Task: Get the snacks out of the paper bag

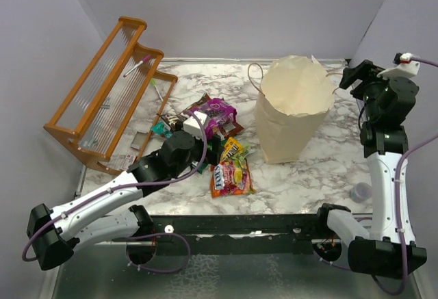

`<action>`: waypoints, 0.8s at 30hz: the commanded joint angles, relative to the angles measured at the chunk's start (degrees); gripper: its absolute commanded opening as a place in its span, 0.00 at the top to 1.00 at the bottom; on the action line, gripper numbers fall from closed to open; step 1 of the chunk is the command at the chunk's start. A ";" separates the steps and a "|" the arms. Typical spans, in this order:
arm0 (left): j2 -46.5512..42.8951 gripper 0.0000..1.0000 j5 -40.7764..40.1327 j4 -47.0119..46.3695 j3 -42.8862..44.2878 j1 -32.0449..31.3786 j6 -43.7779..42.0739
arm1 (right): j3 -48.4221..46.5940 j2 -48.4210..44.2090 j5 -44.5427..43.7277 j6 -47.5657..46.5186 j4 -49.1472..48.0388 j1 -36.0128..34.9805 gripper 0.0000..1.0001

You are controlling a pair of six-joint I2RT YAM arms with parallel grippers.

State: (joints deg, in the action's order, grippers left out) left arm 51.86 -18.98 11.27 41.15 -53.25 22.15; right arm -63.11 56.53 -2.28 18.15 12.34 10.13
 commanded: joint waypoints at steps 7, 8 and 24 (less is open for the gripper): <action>6.10 0.01 11.06 -4.99 12.08 13.73 -3.50 | -18.70 3.39 16.40 -9.98 15.30 -17.22 0.11; 7.44 0.01 13.81 -5.12 14.37 17.06 -3.67 | -20.91 3.63 17.10 -11.53 16.70 -20.40 0.11; -4.72 0.01 17.87 0.69 39.10 30.81 -10.66 | -23.90 -24.95 9.94 -17.88 10.88 -26.13 0.01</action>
State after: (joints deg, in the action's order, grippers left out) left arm 52.51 0.08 9.54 80.58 -22.31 14.09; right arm -88.99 36.80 15.35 1.67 28.38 -15.79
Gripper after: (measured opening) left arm 0.991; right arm 0.993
